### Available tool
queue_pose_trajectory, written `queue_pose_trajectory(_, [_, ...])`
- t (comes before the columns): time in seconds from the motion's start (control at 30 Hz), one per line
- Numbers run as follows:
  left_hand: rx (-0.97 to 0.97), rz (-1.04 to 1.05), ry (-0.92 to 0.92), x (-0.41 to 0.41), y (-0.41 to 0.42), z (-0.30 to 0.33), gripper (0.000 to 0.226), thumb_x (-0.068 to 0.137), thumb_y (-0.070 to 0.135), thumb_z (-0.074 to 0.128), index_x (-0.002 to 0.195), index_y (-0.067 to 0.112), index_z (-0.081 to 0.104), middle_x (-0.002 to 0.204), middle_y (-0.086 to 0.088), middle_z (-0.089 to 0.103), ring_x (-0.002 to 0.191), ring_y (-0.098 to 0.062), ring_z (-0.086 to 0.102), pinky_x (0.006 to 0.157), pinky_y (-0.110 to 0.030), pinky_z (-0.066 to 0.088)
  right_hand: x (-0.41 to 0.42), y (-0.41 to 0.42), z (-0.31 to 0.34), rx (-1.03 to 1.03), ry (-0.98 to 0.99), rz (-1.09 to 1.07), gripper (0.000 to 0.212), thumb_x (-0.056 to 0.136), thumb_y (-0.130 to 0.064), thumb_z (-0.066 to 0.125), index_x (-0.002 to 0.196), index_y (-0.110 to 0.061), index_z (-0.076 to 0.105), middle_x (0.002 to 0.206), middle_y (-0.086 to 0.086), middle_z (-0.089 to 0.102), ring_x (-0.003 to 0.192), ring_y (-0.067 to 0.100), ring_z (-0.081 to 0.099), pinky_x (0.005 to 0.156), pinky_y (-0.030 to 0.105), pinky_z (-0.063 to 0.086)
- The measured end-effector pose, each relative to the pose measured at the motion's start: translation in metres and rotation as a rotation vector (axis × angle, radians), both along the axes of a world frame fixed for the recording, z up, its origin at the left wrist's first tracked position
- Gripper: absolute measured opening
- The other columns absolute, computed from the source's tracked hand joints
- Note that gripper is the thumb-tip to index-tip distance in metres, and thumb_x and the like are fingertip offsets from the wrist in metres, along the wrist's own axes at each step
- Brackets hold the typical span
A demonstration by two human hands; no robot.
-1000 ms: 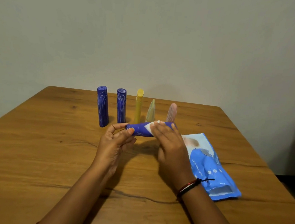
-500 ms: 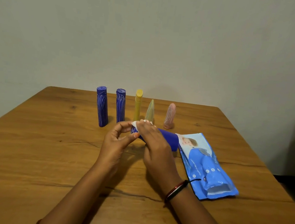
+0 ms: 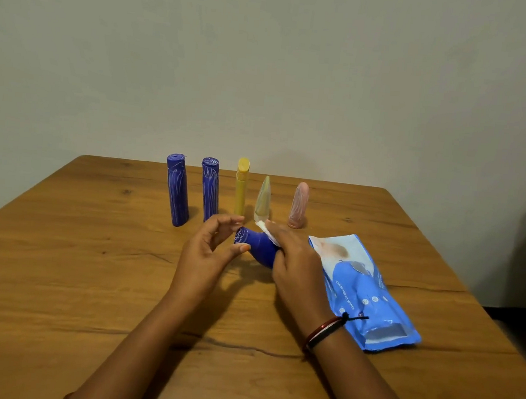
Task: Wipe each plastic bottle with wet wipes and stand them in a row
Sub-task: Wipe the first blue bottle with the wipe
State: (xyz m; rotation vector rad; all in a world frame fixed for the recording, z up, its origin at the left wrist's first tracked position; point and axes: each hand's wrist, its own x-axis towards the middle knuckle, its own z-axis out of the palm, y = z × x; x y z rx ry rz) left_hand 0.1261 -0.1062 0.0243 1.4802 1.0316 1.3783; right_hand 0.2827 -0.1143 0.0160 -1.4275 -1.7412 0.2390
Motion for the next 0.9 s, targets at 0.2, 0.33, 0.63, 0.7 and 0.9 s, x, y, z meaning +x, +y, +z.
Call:
queue_pose_trajectory(0.2, [0.107,0.065,0.093,-0.002,0.002,-0.002,0.047,0.076,-0.001,0.073,0.108,0.026,0.051,0.111,0.003,0.062,0.108,-0.004,0.059,0.09,-0.016,0.045,-0.013,-0.007,0.005,0.117,-0.101,0.106,0.048,0.085,-0.004,0.047,0.132,-0.018,0.053,0.128,0.0,0.059,0.124,0.012,0.048,0.105,0.031,0.039])
queue_pose_trajectory(0.33, [0.128,0.04,0.176,-0.003,0.002,-0.003,0.04,0.08,0.001,0.069,0.106,0.026,0.052,0.109,0.014,0.064,0.114,-0.002,0.057,0.1,-0.029,0.044,0.004,-0.003,0.006,0.086,-0.135,-0.07,0.041,0.081,-0.012,0.044,0.118,-0.019,0.061,0.109,0.001,0.067,0.1,0.015,0.056,0.088,0.031,0.045])
queue_pose_trajectory(0.63, [0.119,0.061,0.136,-0.004,0.0,-0.003,0.037,0.085,0.001,0.063,0.11,0.029,0.059,0.112,0.012,0.065,0.11,0.001,0.059,0.097,-0.029,0.05,-0.004,-0.004,0.001,0.068,-0.107,0.003,0.045,0.086,-0.005,0.05,0.13,-0.017,0.054,0.123,0.003,0.061,0.115,0.014,0.054,0.096,0.025,0.044])
queue_pose_trajectory(0.7, [0.158,0.072,0.196,-0.004,0.001,-0.004,0.043,0.087,0.003,0.062,0.114,0.037,0.059,0.115,0.013,0.063,0.111,0.003,0.058,0.096,-0.023,0.049,-0.013,-0.005,-0.001,0.097,-0.14,0.079,0.052,0.085,0.002,0.052,0.135,-0.015,0.049,0.133,0.004,0.055,0.128,0.016,0.046,0.106,0.029,0.037])
queue_pose_trajectory(0.9, [0.254,0.14,0.385,-0.007,0.005,-0.007,0.058,0.087,0.004,0.062,0.115,0.053,0.05,0.116,0.019,0.052,0.114,0.005,0.048,0.095,-0.016,0.04,-0.004,0.002,-0.004,0.06,-0.095,0.048,0.06,0.084,0.009,0.049,0.138,-0.018,0.047,0.14,0.002,0.049,0.131,0.014,0.041,0.107,0.02,0.026])
